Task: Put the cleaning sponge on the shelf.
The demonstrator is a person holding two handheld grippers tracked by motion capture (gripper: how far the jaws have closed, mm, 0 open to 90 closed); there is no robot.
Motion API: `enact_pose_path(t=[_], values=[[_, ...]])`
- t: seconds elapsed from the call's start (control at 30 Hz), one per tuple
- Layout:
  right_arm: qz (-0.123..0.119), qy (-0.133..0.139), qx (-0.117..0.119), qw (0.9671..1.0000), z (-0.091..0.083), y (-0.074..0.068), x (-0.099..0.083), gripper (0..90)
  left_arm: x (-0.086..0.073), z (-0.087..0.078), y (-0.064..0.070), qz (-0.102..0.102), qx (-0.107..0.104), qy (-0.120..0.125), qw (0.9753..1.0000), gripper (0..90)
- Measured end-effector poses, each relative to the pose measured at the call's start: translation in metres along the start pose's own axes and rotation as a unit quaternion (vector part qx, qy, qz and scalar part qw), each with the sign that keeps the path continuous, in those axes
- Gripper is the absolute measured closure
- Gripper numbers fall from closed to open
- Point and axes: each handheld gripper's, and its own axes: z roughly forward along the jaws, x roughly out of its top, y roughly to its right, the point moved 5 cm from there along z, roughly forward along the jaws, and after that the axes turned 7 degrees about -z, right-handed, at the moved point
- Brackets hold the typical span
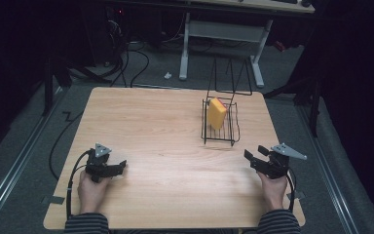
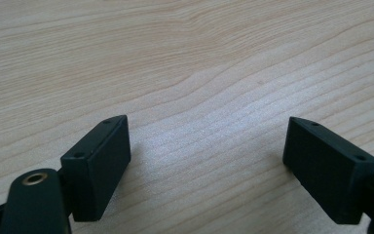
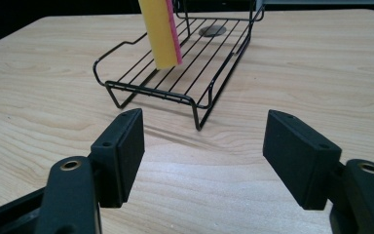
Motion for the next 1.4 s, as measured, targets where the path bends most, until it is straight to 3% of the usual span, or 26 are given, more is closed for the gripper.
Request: enact_pose_path(t=[0.63,0.83,1.4], values=[[-0.003,-0.033,0.002,0.9995,0.023,-0.005,-0.012,32.4,0.000,0.000,0.000,0.000,0.000,0.000,1.0000,18.1],[-0.018,-0.043,-0.009,0.9988,0.032,-0.005,-0.016,33.9,0.000,0.000,0.000,0.000,0.000,0.000,1.0000,18.1],[-0.031,-0.087,-0.024,0.9955,0.050,-0.004,-0.029,34.0,0.000,0.000,0.000,0.000,0.000,0.000,1.0000,18.1]])
